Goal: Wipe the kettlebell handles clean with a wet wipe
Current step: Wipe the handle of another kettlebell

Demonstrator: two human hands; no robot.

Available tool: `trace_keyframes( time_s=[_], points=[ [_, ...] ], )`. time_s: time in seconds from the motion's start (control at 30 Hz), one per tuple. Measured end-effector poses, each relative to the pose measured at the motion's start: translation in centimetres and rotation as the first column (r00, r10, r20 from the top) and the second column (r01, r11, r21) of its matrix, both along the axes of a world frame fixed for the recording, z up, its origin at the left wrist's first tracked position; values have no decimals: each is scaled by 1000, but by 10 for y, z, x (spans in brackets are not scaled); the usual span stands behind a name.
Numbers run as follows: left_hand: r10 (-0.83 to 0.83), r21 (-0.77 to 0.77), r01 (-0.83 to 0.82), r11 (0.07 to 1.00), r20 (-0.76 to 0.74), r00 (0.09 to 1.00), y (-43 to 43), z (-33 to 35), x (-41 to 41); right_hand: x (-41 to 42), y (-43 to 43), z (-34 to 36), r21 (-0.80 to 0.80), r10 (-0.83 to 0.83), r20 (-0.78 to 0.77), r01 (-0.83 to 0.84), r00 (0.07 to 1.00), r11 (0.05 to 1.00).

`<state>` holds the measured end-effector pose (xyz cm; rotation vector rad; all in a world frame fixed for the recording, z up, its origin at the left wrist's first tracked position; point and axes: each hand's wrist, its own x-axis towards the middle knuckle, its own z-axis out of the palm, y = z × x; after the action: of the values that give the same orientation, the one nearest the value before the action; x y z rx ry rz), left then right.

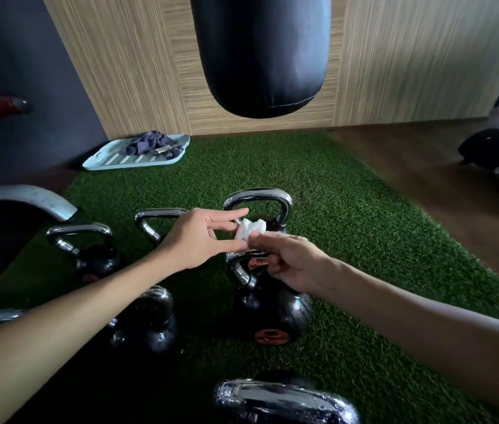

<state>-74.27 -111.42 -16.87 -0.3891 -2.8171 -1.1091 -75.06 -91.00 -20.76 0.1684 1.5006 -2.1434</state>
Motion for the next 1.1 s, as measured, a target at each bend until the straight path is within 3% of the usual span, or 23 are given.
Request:
trace_keyframes(
  time_s=[0.17, 0.27, 0.33, 0.43, 0.57, 0.73, 0.87, 1.0, 1.1],
  points=[
    [-37, -260, 77, 963, 156, 987, -38, -4, -18, 21, 20, -26, 290, -82, -61, 97, 995, 952],
    [-19, -307, 83, 948, 207, 978, -37, -20, -20, 36, 15, -57, 333, -181, 6, 169, 983, 928],
    [-8, -328, 72, 942, 193, 981, -26, -22, -18, 32, 6, -80, 475, -257, -101, 274, 961, 836],
    [6, -364, 43, 930, 131, 991, -18, -27, -19, 25, -8, -91, 607, -164, -342, 351, 925, 713],
    [28, -266, -9, 964, 69, 997, -15, -37, -17, 20, -23, -94, 636, -62, -466, 382, 883, 671],
    [-29, -316, 15, 949, -39, 999, -18, -50, -9, 12, -32, -98, 629, 23, -546, 391, 838, 671],
    [5, -346, -33, 938, -82, 997, -15, -50, -3, 3, -36, -103, 604, -10, -556, 412, 831, 683],
    [37, -451, -80, 889, -103, 994, -12, -46, -6, -4, -45, -99, 502, -175, -575, 514, 799, 696],
    [33, -503, -91, 859, -123, 992, -10, -44, -9, -4, -50, -102, 529, -107, -612, 506, 784, 681]
  ],
)
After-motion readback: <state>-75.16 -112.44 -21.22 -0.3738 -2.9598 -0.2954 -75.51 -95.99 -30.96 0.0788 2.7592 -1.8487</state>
